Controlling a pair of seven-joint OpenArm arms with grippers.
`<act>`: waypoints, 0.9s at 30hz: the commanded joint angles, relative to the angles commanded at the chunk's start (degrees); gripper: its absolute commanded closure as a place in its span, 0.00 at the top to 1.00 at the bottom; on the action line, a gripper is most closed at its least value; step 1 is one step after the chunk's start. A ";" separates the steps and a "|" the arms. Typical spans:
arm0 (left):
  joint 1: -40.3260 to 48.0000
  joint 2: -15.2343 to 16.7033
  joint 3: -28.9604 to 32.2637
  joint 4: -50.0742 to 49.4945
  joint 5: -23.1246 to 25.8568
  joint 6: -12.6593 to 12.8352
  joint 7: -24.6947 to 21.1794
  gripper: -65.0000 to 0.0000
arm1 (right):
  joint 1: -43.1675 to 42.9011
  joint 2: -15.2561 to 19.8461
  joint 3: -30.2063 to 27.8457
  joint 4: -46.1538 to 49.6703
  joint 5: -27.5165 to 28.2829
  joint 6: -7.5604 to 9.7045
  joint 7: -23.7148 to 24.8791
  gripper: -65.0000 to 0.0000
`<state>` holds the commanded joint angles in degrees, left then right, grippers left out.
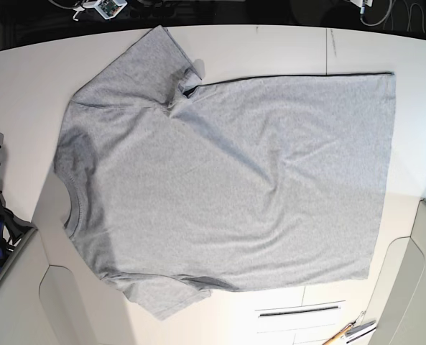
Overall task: Fold the T-shirt properly
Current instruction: 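Move both grippers to the shirt's hem corners and grasp them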
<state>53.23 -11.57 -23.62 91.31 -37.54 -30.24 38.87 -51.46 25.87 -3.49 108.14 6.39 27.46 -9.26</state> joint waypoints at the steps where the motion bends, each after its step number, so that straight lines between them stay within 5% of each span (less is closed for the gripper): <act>1: 0.59 0.02 -0.85 1.36 -0.04 -1.20 0.02 0.18 | 0.00 0.00 0.85 0.85 1.16 -0.02 -0.48 0.18; 6: 3.54 0.02 -5.42 8.52 -1.70 -1.33 0.20 0.18 | 0.02 -0.02 5.90 4.83 7.52 -0.04 -3.23 0.18; 11: 3.89 -0.04 -9.55 13.84 -2.32 -1.62 0.22 0.42 | 0.50 -0.94 13.79 5.66 15.82 -1.60 -3.30 0.36; 17: 2.91 -0.07 -12.02 18.32 -2.45 -5.79 -0.04 0.43 | 2.45 -4.20 23.28 5.55 22.12 -3.63 -6.62 0.41; 20: 1.64 -1.11 -12.55 18.99 -2.49 -6.45 -0.11 0.43 | 4.79 -4.46 24.13 4.17 23.65 -6.36 -9.88 0.50; 27: -0.07 -4.24 -12.85 18.99 -2.51 -4.94 -1.44 0.63 | 7.30 -4.96 24.09 -0.79 26.69 -6.45 -12.24 0.51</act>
<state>53.17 -15.81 -36.47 110.30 -40.05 -35.18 37.43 -44.16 20.91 20.60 107.35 33.08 21.02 -21.50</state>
